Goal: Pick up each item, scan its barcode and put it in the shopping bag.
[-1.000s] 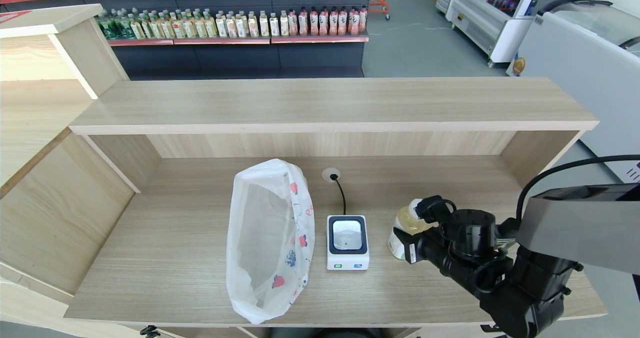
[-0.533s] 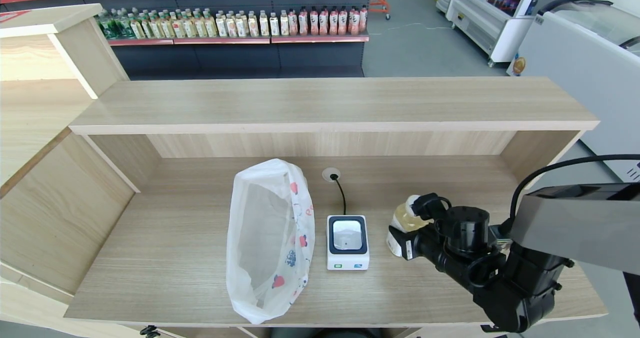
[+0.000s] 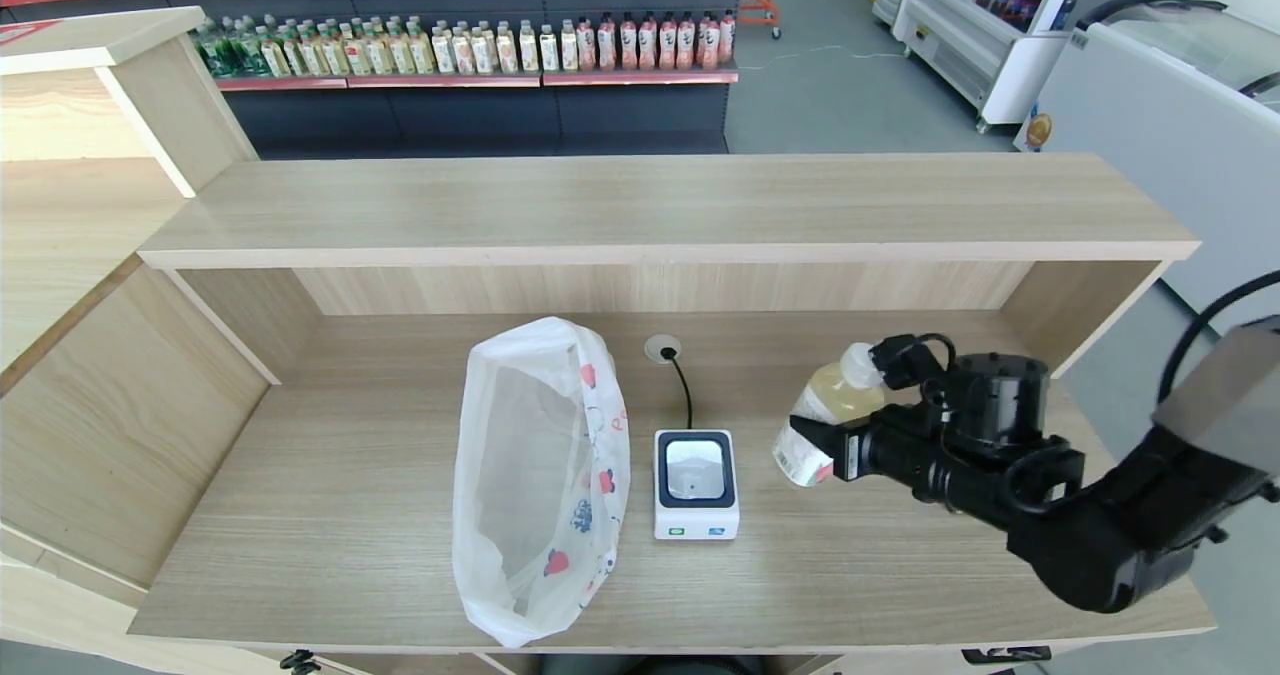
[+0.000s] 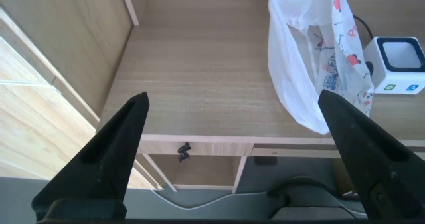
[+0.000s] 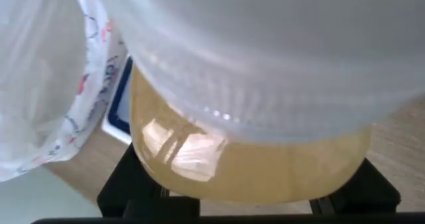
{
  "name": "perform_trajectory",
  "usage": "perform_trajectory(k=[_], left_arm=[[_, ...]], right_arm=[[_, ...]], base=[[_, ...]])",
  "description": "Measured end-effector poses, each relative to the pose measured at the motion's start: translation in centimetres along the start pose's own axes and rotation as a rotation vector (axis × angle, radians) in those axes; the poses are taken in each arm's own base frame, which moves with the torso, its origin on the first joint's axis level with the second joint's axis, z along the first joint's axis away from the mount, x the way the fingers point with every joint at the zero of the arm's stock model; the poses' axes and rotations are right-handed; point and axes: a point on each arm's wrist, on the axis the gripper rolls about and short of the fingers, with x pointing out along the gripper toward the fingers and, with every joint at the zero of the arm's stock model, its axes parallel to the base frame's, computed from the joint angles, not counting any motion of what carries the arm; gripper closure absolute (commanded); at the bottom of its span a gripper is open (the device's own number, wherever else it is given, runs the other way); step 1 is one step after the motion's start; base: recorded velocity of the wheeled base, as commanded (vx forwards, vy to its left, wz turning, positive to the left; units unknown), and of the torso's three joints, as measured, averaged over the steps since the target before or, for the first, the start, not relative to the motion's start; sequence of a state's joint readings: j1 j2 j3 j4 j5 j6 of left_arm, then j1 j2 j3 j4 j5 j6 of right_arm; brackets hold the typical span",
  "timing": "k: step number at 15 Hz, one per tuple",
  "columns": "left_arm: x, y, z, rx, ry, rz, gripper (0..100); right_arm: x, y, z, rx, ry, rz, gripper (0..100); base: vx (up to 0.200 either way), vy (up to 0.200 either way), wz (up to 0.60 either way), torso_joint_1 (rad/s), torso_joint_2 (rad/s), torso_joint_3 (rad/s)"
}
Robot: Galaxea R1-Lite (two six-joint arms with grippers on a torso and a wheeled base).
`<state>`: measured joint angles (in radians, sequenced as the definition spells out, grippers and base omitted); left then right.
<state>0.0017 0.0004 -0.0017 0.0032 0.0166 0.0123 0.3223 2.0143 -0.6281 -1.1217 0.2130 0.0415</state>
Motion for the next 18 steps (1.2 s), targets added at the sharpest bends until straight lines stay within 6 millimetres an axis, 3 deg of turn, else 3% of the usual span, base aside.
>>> perform_trajectory(k=[3,6,8,13,18], left_arm=[[0.0,0.0,0.0,0.0,0.0,-0.001,0],[0.0,0.0,0.0,0.0,0.0,-0.001,0],[0.0,0.0,0.0,0.0,0.0,-0.001,0],[0.0,0.0,0.0,0.0,0.0,0.0,0],[0.0,0.0,0.0,0.0,0.0,-0.001,0]], right_arm=[[-5.8,-0.4,3.7,0.102,0.044,0.291,100],[-11.6,0.9,6.0,0.168,0.087,0.623,100],[-14.4,2.2,6.9,0.19,0.104,0.752,100],[-17.9,4.6,7.4,0.137,0.086,0.96,100],[-18.6,5.2,6.9,0.086,0.071,1.0,100]], base=[[0.0,0.0,0.0,0.0,0.0,0.0],[0.0,0.0,0.0,0.0,0.0,0.0],[0.0,0.0,0.0,0.0,0.0,0.0],[0.0,0.0,0.0,0.0,0.0,0.0],[0.0,0.0,0.0,0.0,0.0,0.0]])
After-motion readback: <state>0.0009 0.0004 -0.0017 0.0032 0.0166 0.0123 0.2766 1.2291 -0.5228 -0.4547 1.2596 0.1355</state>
